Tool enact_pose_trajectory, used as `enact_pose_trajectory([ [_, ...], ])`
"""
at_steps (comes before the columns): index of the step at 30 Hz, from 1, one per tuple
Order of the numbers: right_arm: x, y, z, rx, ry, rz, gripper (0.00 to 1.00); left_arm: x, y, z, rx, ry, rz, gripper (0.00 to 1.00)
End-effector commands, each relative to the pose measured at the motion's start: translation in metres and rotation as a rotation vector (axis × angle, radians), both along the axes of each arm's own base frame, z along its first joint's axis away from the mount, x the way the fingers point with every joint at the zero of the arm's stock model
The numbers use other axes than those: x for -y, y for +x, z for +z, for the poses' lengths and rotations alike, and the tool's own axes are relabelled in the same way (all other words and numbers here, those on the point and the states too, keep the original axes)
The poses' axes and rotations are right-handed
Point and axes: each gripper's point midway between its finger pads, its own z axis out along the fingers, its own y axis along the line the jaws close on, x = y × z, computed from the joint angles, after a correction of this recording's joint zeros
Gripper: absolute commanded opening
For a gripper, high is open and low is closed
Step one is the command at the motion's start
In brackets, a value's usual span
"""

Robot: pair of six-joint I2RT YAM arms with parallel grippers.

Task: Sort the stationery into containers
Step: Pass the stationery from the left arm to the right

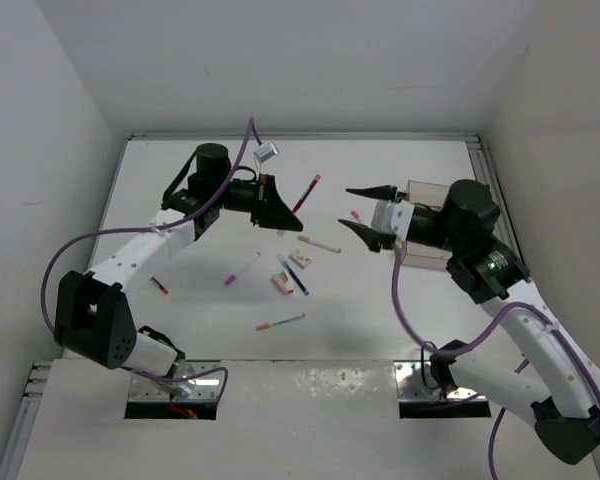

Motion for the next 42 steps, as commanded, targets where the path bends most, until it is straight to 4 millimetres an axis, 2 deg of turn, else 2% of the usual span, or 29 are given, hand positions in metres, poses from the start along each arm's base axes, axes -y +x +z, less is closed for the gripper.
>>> enact_pose_trajectory([
  [1,-0.018,-0.005,-0.023,0.353,-0.185,0.120,0.55,0.000,-0.024,0.006,-0.067,-0.056,-0.094,0.00],
  [2,-0.022,-0.009,-0.037,0.416,-0.244,0.159,0.55,0.000,-0.027,0.000,-0.099,-0.052,-0.102,0.00],
  [4,-0.033,-0.020,-0.051,0.513,-0.307,0.234,0.56,0.002,-0.030,-0.003,-0.116,-0.048,-0.116,0.00],
  [6,-0.039,-0.030,-0.077,0.534,-0.366,0.303,0.55,0.003,-0.033,-0.002,-0.115,-0.048,-0.124,0.00],
  [9,-0.050,-0.028,-0.099,0.645,-0.432,0.324,0.52,0.002,-0.035,-0.008,-0.145,-0.040,-0.125,0.00],
  [11,-0.054,-0.015,-0.112,0.701,-0.487,0.275,0.51,0.002,-0.038,-0.013,-0.161,-0.036,-0.128,0.00],
  [15,-0.070,-0.014,-0.108,0.755,-0.468,0.232,0.50,-0.001,-0.044,-0.028,-0.205,-0.021,-0.122,0.00],
  [21,-0.071,-0.018,-0.114,0.792,-0.491,0.238,0.49,-0.003,-0.048,-0.037,-0.231,-0.013,-0.124,0.00],
  [28,-0.071,-0.014,-0.125,0.797,-0.518,0.228,0.48,-0.004,-0.051,-0.052,-0.290,0.004,-0.110,0.00],
  [36,-0.079,-0.003,-0.127,0.821,-0.516,0.220,0.47,-0.004,-0.052,-0.055,-0.307,0.009,-0.103,0.00],
  [42,-0.084,0.003,-0.139,0.818,-0.527,0.239,0.43,-0.002,-0.049,-0.054,-0.310,0.007,-0.105,0.00],
])
